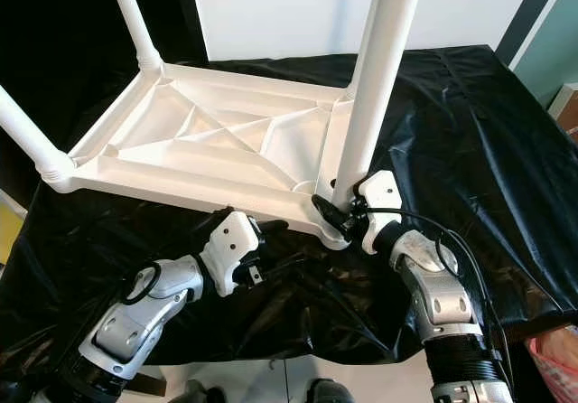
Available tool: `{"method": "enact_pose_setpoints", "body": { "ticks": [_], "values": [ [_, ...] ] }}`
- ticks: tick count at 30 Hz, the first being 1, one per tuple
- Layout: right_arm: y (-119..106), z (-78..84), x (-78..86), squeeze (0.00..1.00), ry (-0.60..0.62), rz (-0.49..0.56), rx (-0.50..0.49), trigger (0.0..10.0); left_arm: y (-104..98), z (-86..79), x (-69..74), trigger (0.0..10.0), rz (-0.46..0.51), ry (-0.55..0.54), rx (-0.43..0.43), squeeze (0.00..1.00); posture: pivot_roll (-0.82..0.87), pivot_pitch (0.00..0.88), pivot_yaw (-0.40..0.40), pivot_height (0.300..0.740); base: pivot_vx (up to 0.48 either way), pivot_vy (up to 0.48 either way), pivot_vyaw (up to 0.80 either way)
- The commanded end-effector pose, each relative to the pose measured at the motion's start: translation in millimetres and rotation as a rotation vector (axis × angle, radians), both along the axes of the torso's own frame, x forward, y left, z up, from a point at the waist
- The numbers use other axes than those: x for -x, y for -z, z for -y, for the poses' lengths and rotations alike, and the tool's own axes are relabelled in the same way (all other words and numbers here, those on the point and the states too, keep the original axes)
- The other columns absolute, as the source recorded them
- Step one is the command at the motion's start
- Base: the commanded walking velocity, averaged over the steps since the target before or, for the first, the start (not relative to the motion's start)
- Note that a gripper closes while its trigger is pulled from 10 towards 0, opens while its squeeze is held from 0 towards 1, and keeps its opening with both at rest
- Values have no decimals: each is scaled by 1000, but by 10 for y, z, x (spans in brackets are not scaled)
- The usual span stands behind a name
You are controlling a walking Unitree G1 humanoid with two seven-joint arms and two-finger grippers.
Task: Building children table
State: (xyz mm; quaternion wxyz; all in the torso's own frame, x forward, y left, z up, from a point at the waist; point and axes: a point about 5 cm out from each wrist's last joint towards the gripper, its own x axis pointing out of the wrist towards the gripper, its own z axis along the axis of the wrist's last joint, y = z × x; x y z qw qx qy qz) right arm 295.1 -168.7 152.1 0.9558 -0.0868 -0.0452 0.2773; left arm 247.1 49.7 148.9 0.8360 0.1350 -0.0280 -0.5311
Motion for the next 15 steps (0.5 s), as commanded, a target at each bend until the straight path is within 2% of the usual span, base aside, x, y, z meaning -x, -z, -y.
{"method": "enact_pose_setpoints", "body": {
  "ticks": [1,3,6,8,10,15],
  "values": [
    [193,20,18,0,120,-70,37,10000,17,34,60,10000,-19,68,-19,0,-122,122,16,740,0,0,0],
    [193,20,18,0,120,-70,37,10000,17,34,60,10000,-19,68,-19,0,-122,122,16,740,0,0,0],
    [223,-28,41,0,184,-72,26,10000,18,43,63,10000,-20,70,-17,0,-124,121,18,740,0,0,0],
    [262,-99,68,0,292,-96,-29,10000,20,56,68,10000,-19,79,-18,0,-129,120,18,740,0,0,0],
    [262,-99,68,0,292,-96,-29,10000,20,56,68,10000,-19,79,-18,0,-129,120,18,740,0,0,0],
    [286,-243,127,0,524,-119,-127,10000,21,69,62,10000,-19,85,-18,0,-126,108,13,740,0,0,0]
  ]
}}
